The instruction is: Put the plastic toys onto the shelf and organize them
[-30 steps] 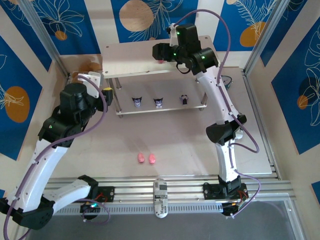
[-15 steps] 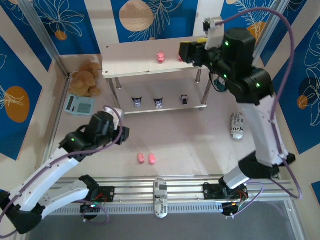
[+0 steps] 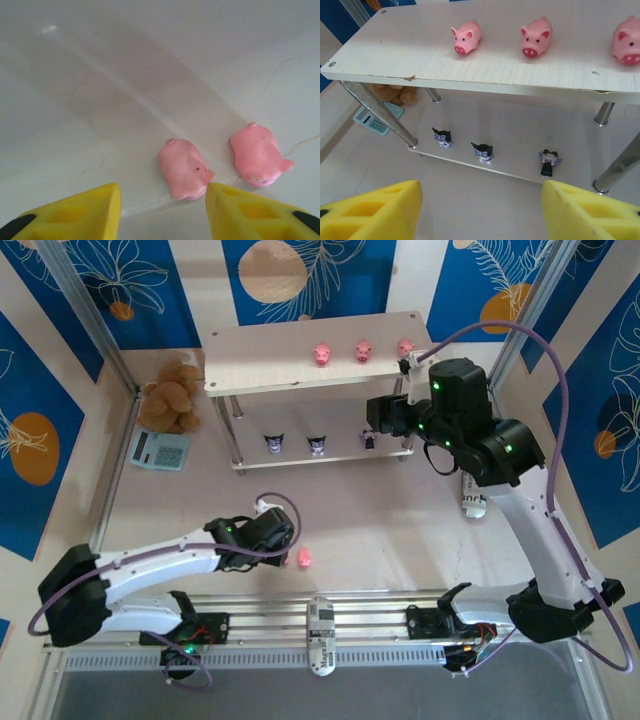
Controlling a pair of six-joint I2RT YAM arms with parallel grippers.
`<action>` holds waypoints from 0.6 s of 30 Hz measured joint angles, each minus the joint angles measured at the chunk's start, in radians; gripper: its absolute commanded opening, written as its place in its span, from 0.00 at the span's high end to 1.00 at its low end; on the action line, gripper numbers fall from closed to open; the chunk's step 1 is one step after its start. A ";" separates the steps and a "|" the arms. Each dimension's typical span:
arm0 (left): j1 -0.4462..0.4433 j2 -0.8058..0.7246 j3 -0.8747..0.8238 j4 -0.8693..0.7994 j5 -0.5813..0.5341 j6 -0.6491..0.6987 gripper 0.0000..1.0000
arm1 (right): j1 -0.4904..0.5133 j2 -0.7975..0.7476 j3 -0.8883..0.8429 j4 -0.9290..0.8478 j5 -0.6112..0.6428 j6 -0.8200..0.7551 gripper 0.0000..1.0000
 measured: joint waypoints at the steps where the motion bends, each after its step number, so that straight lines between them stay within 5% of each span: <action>1: -0.003 0.024 0.000 0.012 0.000 -0.018 0.52 | -0.006 -0.011 -0.008 0.001 -0.003 0.001 0.35; 18: -0.027 0.161 0.051 0.029 0.021 -0.131 0.52 | -0.170 -0.120 -0.146 0.081 -0.159 0.030 0.35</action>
